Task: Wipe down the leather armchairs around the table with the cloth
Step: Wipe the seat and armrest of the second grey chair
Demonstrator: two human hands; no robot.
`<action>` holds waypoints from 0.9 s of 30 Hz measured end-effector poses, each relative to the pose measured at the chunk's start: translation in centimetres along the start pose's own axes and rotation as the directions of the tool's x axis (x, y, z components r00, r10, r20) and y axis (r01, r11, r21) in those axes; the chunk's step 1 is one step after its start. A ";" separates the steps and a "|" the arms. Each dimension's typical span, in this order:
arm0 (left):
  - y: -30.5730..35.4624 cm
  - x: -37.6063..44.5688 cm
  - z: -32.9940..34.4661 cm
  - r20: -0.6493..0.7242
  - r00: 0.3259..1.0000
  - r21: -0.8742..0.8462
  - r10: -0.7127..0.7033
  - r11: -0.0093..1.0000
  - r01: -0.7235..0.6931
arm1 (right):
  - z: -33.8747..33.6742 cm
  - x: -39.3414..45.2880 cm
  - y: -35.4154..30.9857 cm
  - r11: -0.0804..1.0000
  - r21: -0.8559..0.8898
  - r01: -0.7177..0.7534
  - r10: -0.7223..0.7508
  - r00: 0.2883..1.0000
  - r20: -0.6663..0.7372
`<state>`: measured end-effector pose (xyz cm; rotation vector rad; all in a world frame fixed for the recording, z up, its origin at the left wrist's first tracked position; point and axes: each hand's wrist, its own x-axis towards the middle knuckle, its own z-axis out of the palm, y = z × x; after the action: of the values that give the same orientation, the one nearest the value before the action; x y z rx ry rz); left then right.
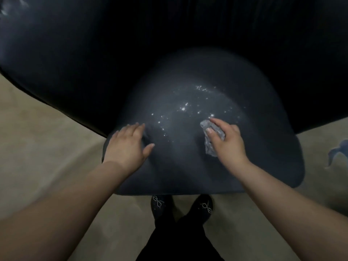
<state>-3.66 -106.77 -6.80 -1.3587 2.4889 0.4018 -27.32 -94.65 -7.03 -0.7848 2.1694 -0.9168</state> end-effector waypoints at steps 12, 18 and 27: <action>-4.4 3.2 9.0 0.023 0.999 -0.216 -0.031 0.976 0.035 | 14.5 1.5 4.3 0.691 -0.407 0.598 -0.598 0.789 0.144; -4.5 2.9 9.6 -0.022 0.998 -0.276 -0.061 0.960 0.053 | 11.2 7.6 3.9 0.727 -0.460 0.509 -0.556 0.830 0.040; -3.4 3.3 9.6 -0.024 0.993 -0.306 -0.118 0.946 0.105 | 14.1 5.3 3.1 0.712 -0.441 0.547 -0.564 0.819 0.107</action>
<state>-1.46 -107.57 -17.22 -1.6287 2.4418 0.7660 -20.89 -102.15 -18.85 -1.7454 2.2392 -0.6859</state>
